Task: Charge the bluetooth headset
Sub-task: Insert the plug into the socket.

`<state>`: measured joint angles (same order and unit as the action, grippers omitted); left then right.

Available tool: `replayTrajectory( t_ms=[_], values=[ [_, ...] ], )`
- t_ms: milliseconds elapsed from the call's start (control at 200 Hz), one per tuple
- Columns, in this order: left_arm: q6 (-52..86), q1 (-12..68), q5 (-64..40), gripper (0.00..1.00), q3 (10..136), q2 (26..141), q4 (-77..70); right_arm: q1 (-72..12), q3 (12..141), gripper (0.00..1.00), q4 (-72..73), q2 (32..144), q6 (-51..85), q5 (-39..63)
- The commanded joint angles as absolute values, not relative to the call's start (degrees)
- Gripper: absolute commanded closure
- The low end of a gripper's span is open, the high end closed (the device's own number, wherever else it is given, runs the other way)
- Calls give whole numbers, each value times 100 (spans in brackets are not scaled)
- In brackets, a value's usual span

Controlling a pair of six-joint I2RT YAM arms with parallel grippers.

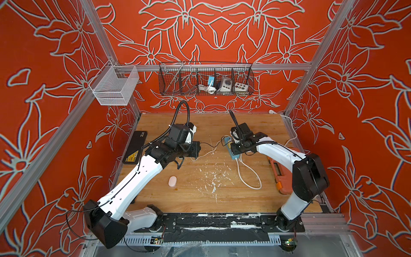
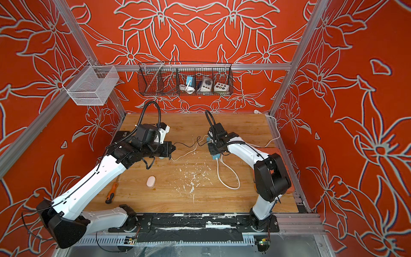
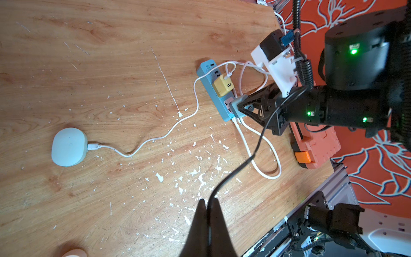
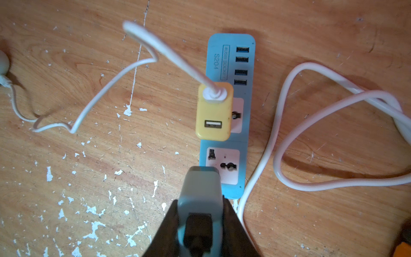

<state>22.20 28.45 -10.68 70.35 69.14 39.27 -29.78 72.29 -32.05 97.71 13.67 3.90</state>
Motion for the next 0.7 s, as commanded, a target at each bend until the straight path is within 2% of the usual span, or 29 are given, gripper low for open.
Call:
replayTrajectory(
  t_ms=[0,696],
  values=[
    [2263,2795,-1160,100,6988,6944,3806,-2922,7405,97,-3185,9887,1235,285],
    [2291,2760,-1259,100,6813,6891,3710,-2905,7447,97,-3036,10096,1152,153]
  ],
)
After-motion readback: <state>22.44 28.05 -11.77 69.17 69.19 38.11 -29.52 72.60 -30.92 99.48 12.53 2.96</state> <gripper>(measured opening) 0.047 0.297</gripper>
